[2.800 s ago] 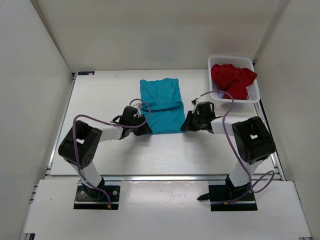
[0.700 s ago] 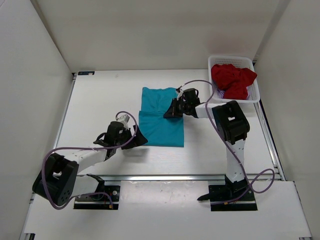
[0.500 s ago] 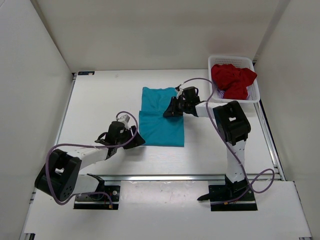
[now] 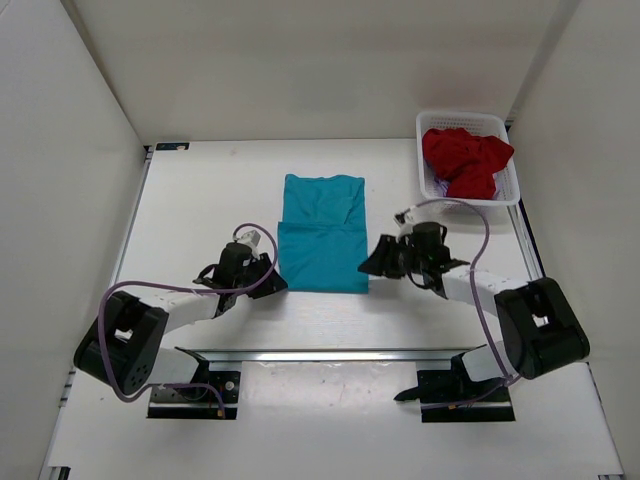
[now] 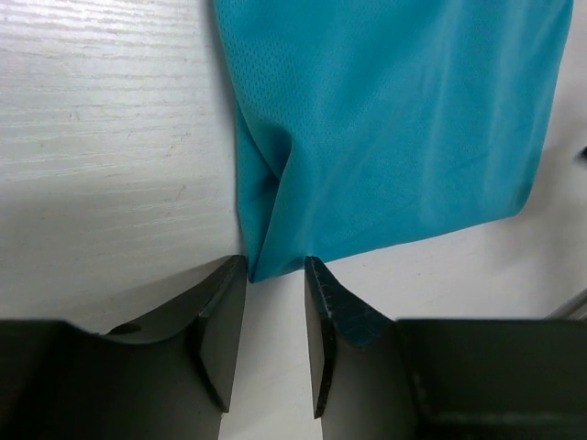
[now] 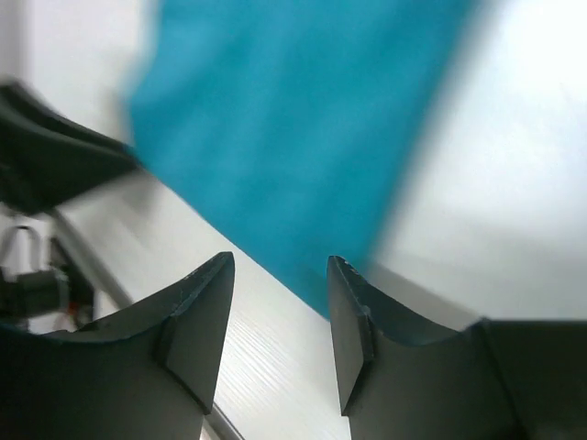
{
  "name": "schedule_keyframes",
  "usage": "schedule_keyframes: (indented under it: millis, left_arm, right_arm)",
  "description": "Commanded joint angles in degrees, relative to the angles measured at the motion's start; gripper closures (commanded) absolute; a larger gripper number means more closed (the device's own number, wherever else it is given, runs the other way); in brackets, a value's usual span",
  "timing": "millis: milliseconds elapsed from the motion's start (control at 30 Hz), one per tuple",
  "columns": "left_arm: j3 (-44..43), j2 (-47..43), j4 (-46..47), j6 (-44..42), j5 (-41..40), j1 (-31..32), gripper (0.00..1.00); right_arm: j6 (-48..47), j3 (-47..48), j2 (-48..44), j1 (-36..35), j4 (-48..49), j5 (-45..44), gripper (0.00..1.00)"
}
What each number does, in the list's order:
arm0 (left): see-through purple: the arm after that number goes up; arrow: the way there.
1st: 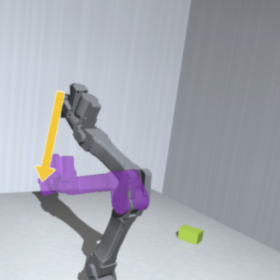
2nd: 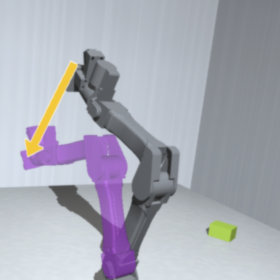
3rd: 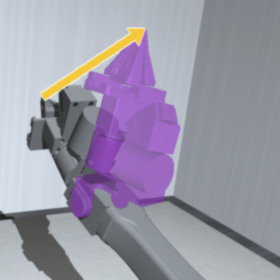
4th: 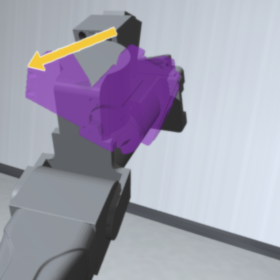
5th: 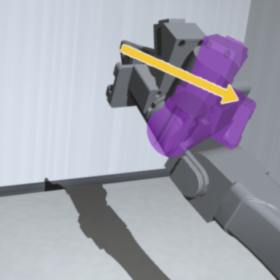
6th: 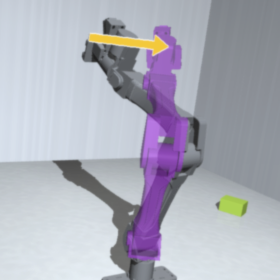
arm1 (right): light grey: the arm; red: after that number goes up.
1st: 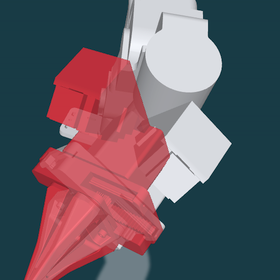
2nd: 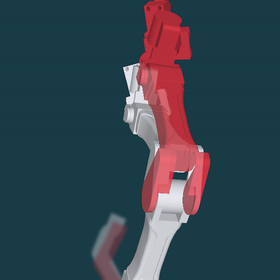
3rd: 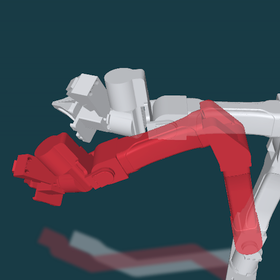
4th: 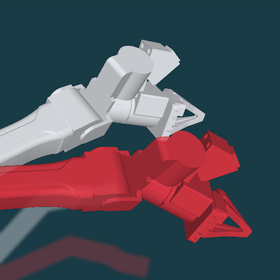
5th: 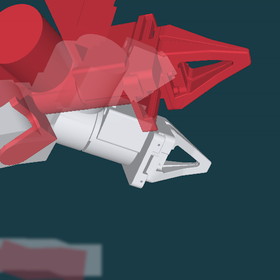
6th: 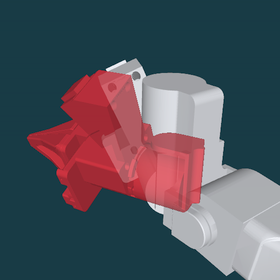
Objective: Fold and stack the t-shirts
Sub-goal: Grab one side of the 2/3 rectangular tshirt with both arms, then fold the long partially folded tshirt into a neat square
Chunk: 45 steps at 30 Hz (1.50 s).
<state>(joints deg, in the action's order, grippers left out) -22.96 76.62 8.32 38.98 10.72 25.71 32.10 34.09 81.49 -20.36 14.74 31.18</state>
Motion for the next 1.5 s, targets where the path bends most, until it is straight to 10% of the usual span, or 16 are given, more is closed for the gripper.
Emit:
schedule_keyframes:
  millis: [0, 300, 700, 1167, 1467]
  left_arm:
    - [0.64, 0.99, 0.64, 0.22, -0.70, -0.23, 0.56]
    - [0.55, 1.78, 1.62, 0.22, -1.14, 0.21, 0.71]
    - [-0.50, -0.24, -1.02, -0.31, -3.16, 1.35, 1.00]
    - [6.26, -34.24, -27.56, 8.38, -3.25, 13.57, 1.00]
    - [-17.87, -20.48, -22.65, 1.55, -1.06, 6.65, 1.00]
  right_arm:
    - [-1.59, -7.96, -3.61, 1.29, -1.91, -3.40, 0.57]
    - [-1.34, -9.04, 0.94, -1.17, -0.42, -4.81, 0.54]
    - [-1.07, -8.50, 0.87, -1.35, -1.02, -4.90, 1.00]
    - [12.55, -19.58, -34.44, -21.73, -22.99, -14.48, 0.99]
    - [-2.38, -0.26, -22.56, -1.63, -24.60, -7.37, 1.00]
